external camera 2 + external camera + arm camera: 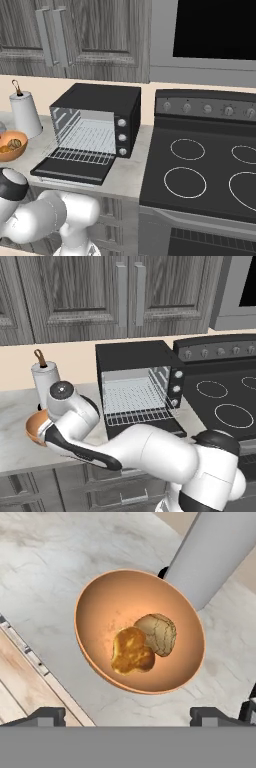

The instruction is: Pick up the heated bread from the toaster oven and place it in the bowl. Then move the bread bowl to the dining counter.

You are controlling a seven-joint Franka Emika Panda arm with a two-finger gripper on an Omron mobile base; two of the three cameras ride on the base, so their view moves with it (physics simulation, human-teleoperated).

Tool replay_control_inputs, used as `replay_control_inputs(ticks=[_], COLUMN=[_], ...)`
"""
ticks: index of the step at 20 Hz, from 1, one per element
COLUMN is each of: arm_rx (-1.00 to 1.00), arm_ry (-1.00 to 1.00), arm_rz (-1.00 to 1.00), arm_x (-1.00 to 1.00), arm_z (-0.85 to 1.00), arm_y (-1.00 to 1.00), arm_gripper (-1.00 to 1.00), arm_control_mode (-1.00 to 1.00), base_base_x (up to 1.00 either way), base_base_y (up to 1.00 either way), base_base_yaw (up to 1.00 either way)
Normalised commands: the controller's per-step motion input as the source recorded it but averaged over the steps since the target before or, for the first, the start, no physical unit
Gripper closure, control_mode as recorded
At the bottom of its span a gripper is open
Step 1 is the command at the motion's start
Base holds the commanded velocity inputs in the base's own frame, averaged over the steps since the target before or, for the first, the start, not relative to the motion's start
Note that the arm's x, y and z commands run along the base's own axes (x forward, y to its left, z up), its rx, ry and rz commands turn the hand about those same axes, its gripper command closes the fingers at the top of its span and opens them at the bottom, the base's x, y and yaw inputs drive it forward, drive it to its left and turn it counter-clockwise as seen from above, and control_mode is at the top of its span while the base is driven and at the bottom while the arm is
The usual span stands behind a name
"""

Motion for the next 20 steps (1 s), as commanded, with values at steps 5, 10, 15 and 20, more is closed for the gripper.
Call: replay_control_inputs(ticks=[5,10,15,20], arm_rx=[0.00,0.00,-0.09,-0.13], arm_ry=[0.00,0.00,0.01,0.01], arm_rz=[0.00,0.02,0.01,0.00], arm_x=[-0.04,-0.35,0.17,0.39], arm_z=[-0.11,0.00,-0.28,-0.48], arm_y=[0.35,0.26,0.14,0.26], arm_gripper=[-1.00,-1.00,-1.00,-1.00], arm_control_mode=[-1.00,-1.00,-1.00,-1.00], base_base_x=[0.00,0.00,0.00,0.00], base_base_y=[0.00,0.00,0.00,0.00], base_base_yaw=[0.00,0.00,0.00,0.00])
